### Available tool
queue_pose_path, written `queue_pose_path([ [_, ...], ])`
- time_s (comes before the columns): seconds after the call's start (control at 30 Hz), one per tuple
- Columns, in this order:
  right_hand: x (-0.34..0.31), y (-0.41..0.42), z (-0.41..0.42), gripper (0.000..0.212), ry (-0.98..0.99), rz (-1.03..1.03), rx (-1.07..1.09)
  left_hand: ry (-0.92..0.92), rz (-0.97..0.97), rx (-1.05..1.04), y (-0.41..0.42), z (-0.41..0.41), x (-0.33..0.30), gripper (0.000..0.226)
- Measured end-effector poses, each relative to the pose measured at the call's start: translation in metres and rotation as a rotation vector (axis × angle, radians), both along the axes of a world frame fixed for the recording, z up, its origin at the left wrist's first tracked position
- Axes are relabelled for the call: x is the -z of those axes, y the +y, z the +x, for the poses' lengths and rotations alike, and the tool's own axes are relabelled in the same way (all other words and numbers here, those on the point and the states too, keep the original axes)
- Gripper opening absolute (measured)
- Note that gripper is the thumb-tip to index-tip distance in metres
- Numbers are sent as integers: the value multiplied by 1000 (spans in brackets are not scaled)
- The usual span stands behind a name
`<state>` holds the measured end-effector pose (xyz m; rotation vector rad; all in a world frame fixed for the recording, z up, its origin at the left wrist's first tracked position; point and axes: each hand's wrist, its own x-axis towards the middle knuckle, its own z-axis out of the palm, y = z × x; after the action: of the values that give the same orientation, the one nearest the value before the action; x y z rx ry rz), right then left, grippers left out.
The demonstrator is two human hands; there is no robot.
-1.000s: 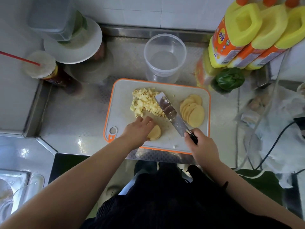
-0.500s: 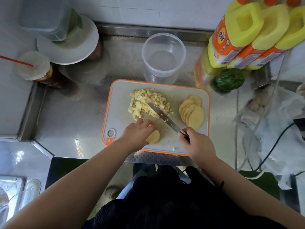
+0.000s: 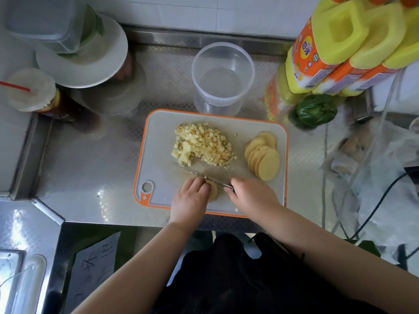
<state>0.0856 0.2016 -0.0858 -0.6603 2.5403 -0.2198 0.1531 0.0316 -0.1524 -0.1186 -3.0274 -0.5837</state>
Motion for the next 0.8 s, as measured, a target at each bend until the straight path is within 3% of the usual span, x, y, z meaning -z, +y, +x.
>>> queue_pose_path([
  [0.27,10,0,-2,31,13,66,-68,47,89,-44,-1,4,10,27],
  [0.47,25,0,-7,12,-65,127,-87,65,87,-34,-1,5,16,22],
  [0.53,29,1,-8,15,-88,123,-74,65,70,-27,-1,4,19,21],
  [0.7,28,-2,-13,22,-170,101,-17,248,62,14,-4,-1,-8,15],
  [0.73,28,-2,-14,21,-159,106,-15,248,50,-12,-3,-13,-22,8],
  [0.8,26,-4,-12,21,-12,72,-38,40,-32,-4,-1,-46,-47,26],
])
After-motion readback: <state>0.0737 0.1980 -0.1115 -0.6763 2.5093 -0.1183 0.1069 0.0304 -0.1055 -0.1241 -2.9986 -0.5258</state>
